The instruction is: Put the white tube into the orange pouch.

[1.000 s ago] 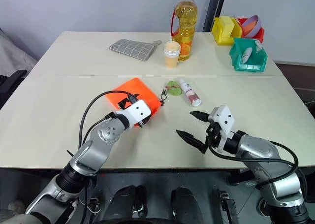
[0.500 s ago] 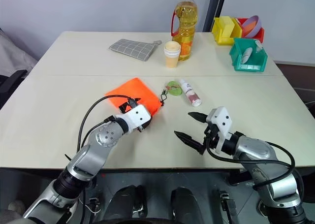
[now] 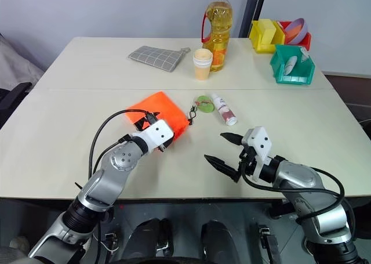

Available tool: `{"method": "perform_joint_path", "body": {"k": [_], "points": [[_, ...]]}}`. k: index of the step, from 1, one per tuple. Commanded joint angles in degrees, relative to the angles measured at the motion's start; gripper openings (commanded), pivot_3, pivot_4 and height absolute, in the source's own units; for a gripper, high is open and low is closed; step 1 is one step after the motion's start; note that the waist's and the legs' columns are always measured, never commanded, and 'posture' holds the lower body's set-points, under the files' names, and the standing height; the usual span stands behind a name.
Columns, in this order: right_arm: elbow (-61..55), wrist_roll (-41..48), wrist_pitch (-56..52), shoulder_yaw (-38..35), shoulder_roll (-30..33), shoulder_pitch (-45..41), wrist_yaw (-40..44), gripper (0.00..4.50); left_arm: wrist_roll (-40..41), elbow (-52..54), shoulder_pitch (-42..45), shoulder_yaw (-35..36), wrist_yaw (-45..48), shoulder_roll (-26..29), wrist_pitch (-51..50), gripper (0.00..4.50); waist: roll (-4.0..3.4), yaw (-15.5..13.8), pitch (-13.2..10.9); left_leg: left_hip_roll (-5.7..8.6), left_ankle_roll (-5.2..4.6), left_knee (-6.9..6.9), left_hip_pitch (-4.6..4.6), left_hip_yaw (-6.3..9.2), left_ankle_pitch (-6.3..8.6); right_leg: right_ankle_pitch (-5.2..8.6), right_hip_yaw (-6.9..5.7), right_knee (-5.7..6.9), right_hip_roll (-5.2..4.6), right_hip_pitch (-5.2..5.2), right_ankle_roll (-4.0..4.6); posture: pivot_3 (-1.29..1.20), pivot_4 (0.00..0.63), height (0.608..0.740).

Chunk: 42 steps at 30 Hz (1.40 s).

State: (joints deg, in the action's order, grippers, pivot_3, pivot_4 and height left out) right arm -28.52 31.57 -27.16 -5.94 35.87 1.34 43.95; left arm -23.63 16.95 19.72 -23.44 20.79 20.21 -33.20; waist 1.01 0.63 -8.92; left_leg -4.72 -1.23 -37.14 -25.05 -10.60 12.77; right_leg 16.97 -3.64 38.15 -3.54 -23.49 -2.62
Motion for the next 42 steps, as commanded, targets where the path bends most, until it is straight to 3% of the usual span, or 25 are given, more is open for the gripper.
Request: {"method": "perform_joint_path", "body": {"k": [1,5,7,9,15,23,28,35,42], "points": [[-0.8,0.0,1.2,-0.5,-0.3,-0.4,-0.2,4.50,-0.5,1.2,-0.4,1.3,-0.7,-0.7,0.5,4.45,0.00,0.0,0.0,0.00,0.00,0.00,0.00,0.00,0.00,0.00,0.00,0.00,0.00,0.00,0.00,0.00,0.150,0.740],[-0.9,0.0,1.2,-0.4,-0.3,-0.4,-0.3,4.50,-0.3,1.0,-0.7,1.5,-0.6,-1.1,0.6,4.45,0.00,0.0,0.0,0.00,0.00,0.00,0.00,0.00,0.00,0.00,0.00,0.00,0.00,0.00,0.00,0.00,0.150,0.740],[-0.9,0.0,1.2,-0.4,-0.3,-0.5,-0.3,4.50,-0.3,1.0,-0.8,1.6,-0.5,-1.2,0.9,3.93,0.00,0.0,0.0,0.00,0.00,0.00,0.00,0.00,0.00,0.00,0.00,0.00,0.00,0.00,0.00,0.00,0.150,0.740],[-0.9,0.0,1.2,-0.4,-0.2,-0.6,-0.3,4.50,0.0,1.2,-1.1,2.0,-0.6,-1.1,1.1,3.19,0.00,0.0,0.0,0.00,0.00,0.00,0.00,0.00,0.00,0.00,0.00,0.00,0.00,0.00,0.00,0.00,0.150,0.740],[-0.6,0.0,1.2,-0.3,-0.1,-1.2,0.0,4.50,0.0,1.4,-1.5,3.4,-0.8,-0.9,2.0,0.06,0.00,0.0,0.0,0.00,0.00,0.00,0.00,0.00,0.00,0.00,0.00,0.00,0.00,0.00,0.00,0.00,0.150,0.740],[-0.9,0.1,1.1,-0.3,0.0,-1.6,0.0,4.50,2.5,2.6,-3.7,8.8,-0.8,1.5,4.7,0.06,0.00,0.2,0.0,-0.01,0.00,0.01,0.00,0.00,0.00,0.00,0.00,0.01,0.00,-0.01,0.00,0.00,0.150,0.740],[0.1,-2.0,1.7,0.9,-0.8,-3.8,-1.7,4.50,15.0,3.0,-5.1,18.5,3.7,0.5,8.7,0.06,0.00,0.1,0.0,-0.02,0.00,0.01,0.00,0.00,0.00,0.00,0.00,0.01,0.00,-0.01,0.00,0.00,0.150,0.740],[6.5,-8.5,1.7,2.7,-3.9,-8.9,-8.4,4.50,25.6,3.4,-4.4,23.6,7.7,-0.3,8.0,0.06,0.00,0.1,0.0,0.00,0.00,-0.02,0.00,-0.01,0.00,-0.04,-0.02,0.01,-0.01,0.02,-0.07,0.00,0.150,0.740],[19.0,-18.5,2.5,4.6,-11.9,-16.5,-22.4,4.50,29.8,3.5,-4.4,23.4,8.8,0.3,6.2,0.06,-0.01,0.4,0.0,-0.01,0.11,0.00,0.01,-0.04,-0.07,-0.12,-0.03,0.07,0.06,-0.01,-0.22,0.00,0.150,0.740]]}}
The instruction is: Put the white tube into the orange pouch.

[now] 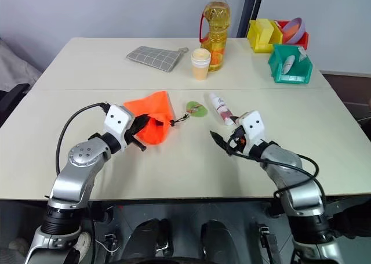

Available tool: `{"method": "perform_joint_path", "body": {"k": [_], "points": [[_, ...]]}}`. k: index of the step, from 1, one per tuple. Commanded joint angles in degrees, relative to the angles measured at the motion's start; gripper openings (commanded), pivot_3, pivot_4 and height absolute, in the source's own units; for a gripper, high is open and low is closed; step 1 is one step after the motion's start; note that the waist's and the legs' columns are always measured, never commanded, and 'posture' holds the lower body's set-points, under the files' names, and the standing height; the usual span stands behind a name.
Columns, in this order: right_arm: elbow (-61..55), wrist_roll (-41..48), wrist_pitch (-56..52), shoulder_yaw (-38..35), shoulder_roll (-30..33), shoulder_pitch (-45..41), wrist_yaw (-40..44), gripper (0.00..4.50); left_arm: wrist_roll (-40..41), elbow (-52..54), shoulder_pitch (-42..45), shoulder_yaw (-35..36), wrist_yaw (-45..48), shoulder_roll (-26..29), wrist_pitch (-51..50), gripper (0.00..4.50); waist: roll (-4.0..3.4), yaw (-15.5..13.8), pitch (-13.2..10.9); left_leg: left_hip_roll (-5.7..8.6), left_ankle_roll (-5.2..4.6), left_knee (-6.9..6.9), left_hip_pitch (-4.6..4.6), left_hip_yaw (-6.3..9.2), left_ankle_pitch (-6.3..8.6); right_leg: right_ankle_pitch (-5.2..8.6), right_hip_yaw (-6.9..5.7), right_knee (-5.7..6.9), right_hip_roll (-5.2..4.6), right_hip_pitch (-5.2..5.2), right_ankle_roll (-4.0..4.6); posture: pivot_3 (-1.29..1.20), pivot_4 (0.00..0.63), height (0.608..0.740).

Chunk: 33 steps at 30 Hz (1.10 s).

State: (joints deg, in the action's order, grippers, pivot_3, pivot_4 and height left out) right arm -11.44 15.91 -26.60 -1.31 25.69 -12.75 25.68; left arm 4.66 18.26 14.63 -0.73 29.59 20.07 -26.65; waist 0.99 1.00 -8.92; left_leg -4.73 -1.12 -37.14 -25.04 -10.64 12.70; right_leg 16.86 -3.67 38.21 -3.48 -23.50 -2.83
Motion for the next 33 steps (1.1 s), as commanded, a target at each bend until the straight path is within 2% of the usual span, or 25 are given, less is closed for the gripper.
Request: {"method": "perform_joint_path", "body": {"k": [1,6,17,20,24,25,33], "points": [[3.8,-3.8,2.1,0.0,-2.9,-3.5,-5.8,4.50,2.0,2.3,0.7,0.8,0.0,0.3,-0.8,0.06,0.01,0.0,0.0,0.00,0.08,0.00,0.00,0.00,-0.05,0.00,0.00,0.00,0.01,0.00,-0.01,0.00,0.150,0.740],[11.3,-5.5,3.9,-0.9,-7.1,-7.6,-9.5,4.50,3.4,2.1,1.2,0.7,-0.5,0.2,-1.9,0.06,0.00,-0.1,0.0,0.00,0.32,0.00,-0.01,-0.02,-0.19,0.00,-0.01,0.01,0.03,0.00,-0.05,0.00,0.150,0.740],[25.3,-4.9,9.0,-3.1,-10.4,-14.8,-8.9,4.50,4.0,1.9,1.7,-0.1,-1.6,0.3,-2.3,0.06,0.00,0.1,0.0,0.00,0.35,0.02,0.00,-0.04,-0.21,-0.02,0.00,0.03,0.05,-0.01,-0.07,0.00,0.150,0.740],[27.4,-5.2,10.2,-3.2,-10.7,-15.5,-8.9,3.72,4.1,2.1,1.5,-0.3,-1.8,0.3,-2.4,0.00,0.00,0.2,0.0,-0.01,0.35,0.03,0.00,-0.04,-0.21,-0.02,0.00,0.03,0.05,-0.01,-0.07,0.00,0.150,0.740],[27.7,-5.4,10.6,-3.2,-11.2,-15.7,-8.8,1.72,4.2,2.1,1.5,-0.3,-1.9,0.4,-2.4,0.00,-0.01,0.2,0.0,-0.01,0.35,0.03,0.00,-0.04,-0.21,-0.02,0.00,0.03,0.05,-0.01,-0.08,0.00,0.150,0.740],[27.6,-5.5,10.6,-3.1,-11.2,-15.6,-8.8,1.41,4.2,2.1,1.5,-0.3,-1.9,0.4,-2.4,0.00,-0.01,0.2,0.0,-0.01,0.35,0.03,0.00,-0.03,-0.21,-0.02,0.00,0.03,0.05,-0.01,-0.08,0.00,0.150,0.740],[22.1,-5.4,10.7,-2.5,-10.4,-13.0,-7.1,1.41,4.8,1.4,2.2,-0.2,-2.1,0.1,-2.4,0.00,-0.01,0.1,0.0,-0.01,0.36,0.04,0.00,-0.03,-0.21,-0.02,0.00,0.03,0.04,-0.01,-0.08,0.00,0.150,0.740]]}}
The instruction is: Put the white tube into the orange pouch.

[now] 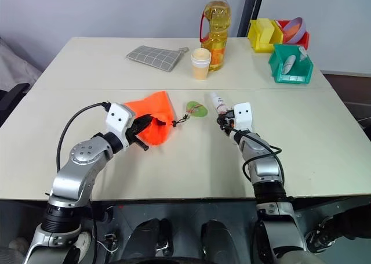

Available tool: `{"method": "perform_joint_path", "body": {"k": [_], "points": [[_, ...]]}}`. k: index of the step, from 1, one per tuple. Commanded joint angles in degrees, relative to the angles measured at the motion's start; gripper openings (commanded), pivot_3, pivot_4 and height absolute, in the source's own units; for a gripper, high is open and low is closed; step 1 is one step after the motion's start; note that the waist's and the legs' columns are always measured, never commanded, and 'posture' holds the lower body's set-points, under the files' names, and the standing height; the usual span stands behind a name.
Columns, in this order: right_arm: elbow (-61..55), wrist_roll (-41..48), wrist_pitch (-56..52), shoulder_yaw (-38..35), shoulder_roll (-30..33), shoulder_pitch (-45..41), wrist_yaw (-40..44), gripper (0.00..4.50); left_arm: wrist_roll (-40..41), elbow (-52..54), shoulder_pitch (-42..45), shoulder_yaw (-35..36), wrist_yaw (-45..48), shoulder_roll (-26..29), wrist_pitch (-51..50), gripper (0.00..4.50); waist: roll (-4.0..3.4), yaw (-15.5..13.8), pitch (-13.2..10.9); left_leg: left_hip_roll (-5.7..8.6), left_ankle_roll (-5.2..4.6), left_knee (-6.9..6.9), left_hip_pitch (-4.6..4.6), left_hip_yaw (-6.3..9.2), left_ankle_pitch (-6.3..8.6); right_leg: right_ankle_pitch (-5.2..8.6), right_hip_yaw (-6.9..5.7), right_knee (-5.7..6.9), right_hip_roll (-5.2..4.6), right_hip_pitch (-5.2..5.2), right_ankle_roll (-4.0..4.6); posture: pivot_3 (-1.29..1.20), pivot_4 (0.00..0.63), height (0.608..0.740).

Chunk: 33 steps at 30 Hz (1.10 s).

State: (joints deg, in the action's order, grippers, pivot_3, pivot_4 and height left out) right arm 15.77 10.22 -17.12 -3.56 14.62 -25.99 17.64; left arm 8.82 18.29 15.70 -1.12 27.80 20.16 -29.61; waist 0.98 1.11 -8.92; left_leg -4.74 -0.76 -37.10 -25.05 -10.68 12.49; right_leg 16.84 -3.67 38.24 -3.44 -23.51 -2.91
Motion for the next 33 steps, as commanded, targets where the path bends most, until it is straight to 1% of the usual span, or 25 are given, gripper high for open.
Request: {"method": "perform_joint_path", "body": {"k": [1,4,7,9,11,12,15,21,26,29,33], "points": [[-6.1,0.2,1.0,-0.2,0.9,0.6,1.2,1.41,0.8,1.3,1.2,0.2,-0.3,0.0,0.5,0.00,-0.01,0.0,0.0,0.00,0.00,0.00,0.00,0.00,0.00,0.00,0.00,0.00,0.00,0.00,0.00,0.00,0.150,0.740],[-11.6,0.8,0.2,0.0,2.3,3.1,3.4,1.41,1.3,0.9,1.5,0.2,-0.6,-0.4,0.4,0.00,-0.01,-0.1,0.0,0.00,0.00,0.00,0.00,0.00,0.00,0.00,0.00,0.00,0.00,0.00,0.00,0.00,0.150,0.740],[-21.8,3.9,-1.6,1.3,5.4,8.3,10.0,1.41,2.0,0.5,2.2,0.5,-0.9,-1.0,0.2,0.00,-0.01,-0.2,0.0,0.00,0.00,0.03,0.00,0.00,0.01,0.01,0.00,-0.01,-0.02,0.00,-0.01,0.00,0.150,0.740],[-30.6,8.6,-4.7,1.7,8.1,13.1,15.2,1.41,2.5,0.5,2.6,0.6,-1.0,-1.4,-0.1,0.00,-0.01,-0.2,0.0,0.00,0.00,0.06,-0.01,0.01,0.01,0.02,0.00,-0.03,-0.03,0.00,-0.02,0.00,0.150,0.740],[-37.6,13.5,-8.4,1.4,10.3,16.8,18.5,1.41,3.3,0.7,2.9,0.9,-1.2,-1.8,-0.5,0.00,-0.01,-0.2,0.0,0.00,-0.01,0.08,0.00,0.03,0.02,0.02,0.00,-0.03,-0.03,-0.01,-0.02,0.00,0.150,0.740],[-41.8,16.1,-11.0,1.9,12.4,19.2,20.8,1.41,3.9,0.8,3.0,1.1,-1.3,-2.1,-1.0,0.00,-0.01,-0.1,0.0,0.00,-0.22,0.09,0.00,0.05,0.14,0.02,0.00,-0.03,-0.03,-0.01,-0.02,0.00,0.150,0.740],[-48.8,19.0,-16.5,4.9,16.4,22.1,23.2,1.41,4.8,1.3,3.0,1.1,-1.2,-2.2,-1.8,0.00,0.02,0.0,0.0,-0.01,-0.36,0.07,0.01,0.07,0.23,0.03,0.00,-0.03,-0.04,0.01,-0.01,0.00,0.150,0.740],[-48.3,16.5,-20.2,10.4,15.1,18.3,19.5,1.41,5.3,1.8,2.6,0.6,-1.0,-1.9,-2.2,0.00,0.02,-0.2,0.0,-0.01,-0.35,0.00,0.02,0.10,0.23,0.12,0.00,-0.04,-0.06,0.01,0.24,0.00,0.150,0.740],[-43.7,14.0,-21.8,14.0,10.4,14.3,15.3,1.41,5.8,2.6,2.4,0.7,-0.9,-1.8,-2.6,0.00,0.03,-0.3,0.0,0.00,-0.41,0.00,-0.05,0.09,0.26,0.12,0.00,-0.12,-0.07,-0.02,0.23,0.00,0.150,0.740],[-40.7,12.8,-22.4,14.4,5.8,12.1,11.2,1.41,6.3,3.6,1.9,0.9,-1.0,-1.6,-3.0,0.00,0.03,-0.2,0.0,0.00,-0.41,0.01,-0.09,0.09,0.25,0.10,-0.01,-0.11,-0.06,-0.06,0.19,0.00,0.150,0.740],[-38.3,12.2,-23.7,15.0,1.8,10.0,8.5,1.41,7.4,5.2,0.8,0.9,-0.5,-0.9,-4.2,0.00,0.03,-0.1,0.0,0.00,-0.41,0.00,-0.11,0.07,0.25,0.02,-0.02,-0.10,-0.05,-0.07,0.05,0.00,0.150,0.740]]}}
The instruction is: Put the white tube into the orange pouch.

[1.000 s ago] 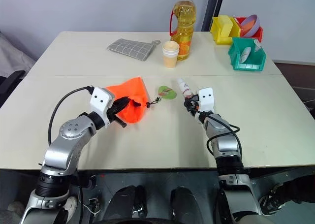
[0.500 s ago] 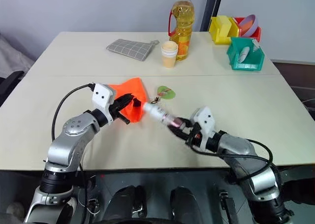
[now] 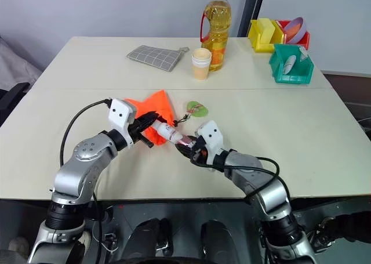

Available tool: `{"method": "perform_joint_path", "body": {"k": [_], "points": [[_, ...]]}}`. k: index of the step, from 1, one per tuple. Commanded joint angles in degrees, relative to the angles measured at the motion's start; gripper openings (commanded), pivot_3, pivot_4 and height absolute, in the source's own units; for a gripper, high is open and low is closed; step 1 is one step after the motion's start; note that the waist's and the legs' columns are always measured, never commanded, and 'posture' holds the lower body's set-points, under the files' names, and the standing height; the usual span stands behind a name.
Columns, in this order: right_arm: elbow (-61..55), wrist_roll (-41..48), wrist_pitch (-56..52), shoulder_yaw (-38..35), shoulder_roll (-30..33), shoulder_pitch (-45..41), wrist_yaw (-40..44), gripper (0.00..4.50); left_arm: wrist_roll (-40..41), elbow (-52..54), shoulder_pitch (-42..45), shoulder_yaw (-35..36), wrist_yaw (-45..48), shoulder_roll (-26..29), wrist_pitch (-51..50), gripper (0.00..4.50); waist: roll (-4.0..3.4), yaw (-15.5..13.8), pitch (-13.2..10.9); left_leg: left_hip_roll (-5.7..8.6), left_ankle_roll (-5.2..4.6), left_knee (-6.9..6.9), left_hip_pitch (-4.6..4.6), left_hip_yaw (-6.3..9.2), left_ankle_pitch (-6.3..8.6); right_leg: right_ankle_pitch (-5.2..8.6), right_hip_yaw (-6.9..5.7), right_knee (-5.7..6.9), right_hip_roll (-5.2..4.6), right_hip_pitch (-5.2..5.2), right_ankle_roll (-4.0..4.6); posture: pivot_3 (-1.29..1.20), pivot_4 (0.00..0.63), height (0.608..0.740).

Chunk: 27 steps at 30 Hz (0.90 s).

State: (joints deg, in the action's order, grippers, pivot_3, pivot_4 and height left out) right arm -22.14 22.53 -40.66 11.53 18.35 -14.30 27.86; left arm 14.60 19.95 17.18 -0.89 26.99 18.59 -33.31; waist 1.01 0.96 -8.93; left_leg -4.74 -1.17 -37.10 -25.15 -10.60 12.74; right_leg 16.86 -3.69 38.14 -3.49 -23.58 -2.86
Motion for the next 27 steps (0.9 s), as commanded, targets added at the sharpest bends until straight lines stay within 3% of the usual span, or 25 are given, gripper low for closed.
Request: {"method": "perform_joint_path", "body": {"k": [1,8,21,27], "points": [[0.3,-0.1,-1.1,-0.2,-3.1,-2.3,-2.8,1.41,2.0,4.2,-1.2,0.5,0.8,1.0,-0.9,0.00,0.00,0.0,0.0,0.00,0.00,0.00,0.00,0.00,0.00,0.00,0.00,0.00,0.00,0.00,0.00,0.00,0.150,0.740],[2.8,0.8,-3.9,-2.0,-10.2,-4.9,-7.9,1.41,4.2,7.1,-2.8,-0.1,1.8,2.3,-3.2,0.00,0.00,0.1,0.0,0.00,0.01,0.01,-0.04,0.00,0.00,0.00,-0.01,0.01,0.00,-0.03,-0.01,0.00,0.150,0.740],[8.8,-1.9,-5.8,-2.0,-15.2,-11.1,-13.3,1.41,11.6,11.5,-2.5,-1.8,4.7,2.3,-8.5,0.00,-0.01,0.3,0.0,0.00,0.17,0.03,-0.12,-0.01,-0.09,-0.01,-0.01,0.04,0.02,-0.14,-0.02,0.00,0.150,0.740],[9.5,-2.7,-6.6,-1.1,-15.5,-12.1,-13.5,1.41,11.4,10.8,-2.9,-1.3,3.9,3.5,-8.2,0.00,-0.01,0.2,0.0,0.00,0.21,0.02,-0.16,-0.02,-0.12,-0.01,-0.01,0.04,0.01,-0.16,-0.02,0.00,0.150,0.740]]}}
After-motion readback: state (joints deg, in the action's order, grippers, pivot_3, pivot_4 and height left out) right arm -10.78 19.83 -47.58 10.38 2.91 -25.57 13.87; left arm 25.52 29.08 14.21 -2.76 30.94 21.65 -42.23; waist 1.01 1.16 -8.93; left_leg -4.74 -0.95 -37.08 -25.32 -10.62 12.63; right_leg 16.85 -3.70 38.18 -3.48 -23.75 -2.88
